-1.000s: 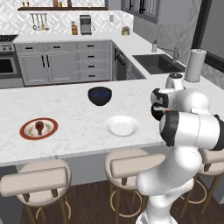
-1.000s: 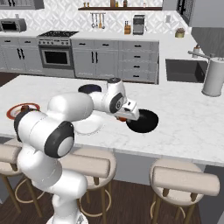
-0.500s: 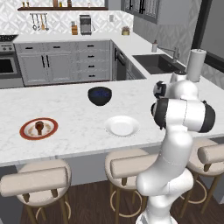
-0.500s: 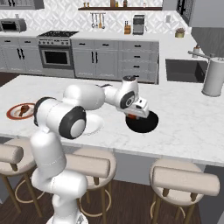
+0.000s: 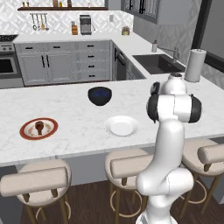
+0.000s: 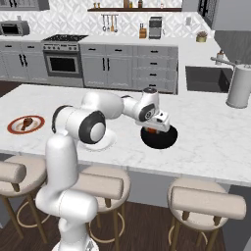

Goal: Pick the chicken drumstick and tomato from their plates and place them in the bowl. Then put the bowl in the fridge.

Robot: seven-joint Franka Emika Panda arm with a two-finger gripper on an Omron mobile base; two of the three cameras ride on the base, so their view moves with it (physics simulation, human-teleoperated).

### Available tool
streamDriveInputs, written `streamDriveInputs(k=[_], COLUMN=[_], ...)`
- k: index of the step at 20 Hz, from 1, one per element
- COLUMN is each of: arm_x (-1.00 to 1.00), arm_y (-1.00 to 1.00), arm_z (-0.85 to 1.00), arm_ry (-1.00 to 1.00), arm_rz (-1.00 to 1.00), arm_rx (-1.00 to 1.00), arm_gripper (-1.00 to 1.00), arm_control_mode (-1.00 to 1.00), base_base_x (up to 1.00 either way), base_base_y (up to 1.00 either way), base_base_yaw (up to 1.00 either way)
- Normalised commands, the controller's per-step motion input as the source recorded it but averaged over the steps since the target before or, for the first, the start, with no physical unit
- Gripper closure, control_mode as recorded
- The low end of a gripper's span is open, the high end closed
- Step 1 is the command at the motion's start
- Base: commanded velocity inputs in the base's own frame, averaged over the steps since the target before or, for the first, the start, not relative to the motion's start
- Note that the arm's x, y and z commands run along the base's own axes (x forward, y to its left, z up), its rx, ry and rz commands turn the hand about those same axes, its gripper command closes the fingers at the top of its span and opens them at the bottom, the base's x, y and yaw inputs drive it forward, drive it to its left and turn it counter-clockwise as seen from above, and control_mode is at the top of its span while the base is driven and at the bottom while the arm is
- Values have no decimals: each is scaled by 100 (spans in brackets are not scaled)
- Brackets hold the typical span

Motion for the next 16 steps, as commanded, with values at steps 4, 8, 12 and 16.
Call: streamDriveInputs(k=[4, 8, 12, 16], arm_x=[24, 23, 23, 19], arm_y=[-13, -3, 0, 0], arm_z=[-38, -41, -60, -46], arm_ry=[0, 0, 0, 0], arm_rz=[0, 0, 0, 0], arm_rx=[0, 0, 0, 0], arm_gripper=[100, 100, -100, -100], arm_control_mode=[-100, -100, -100, -100], base_base_x=[0, 0, 0, 0], base_base_y=[0, 0, 0, 0], base_base_yaw=[0, 0, 0, 0])
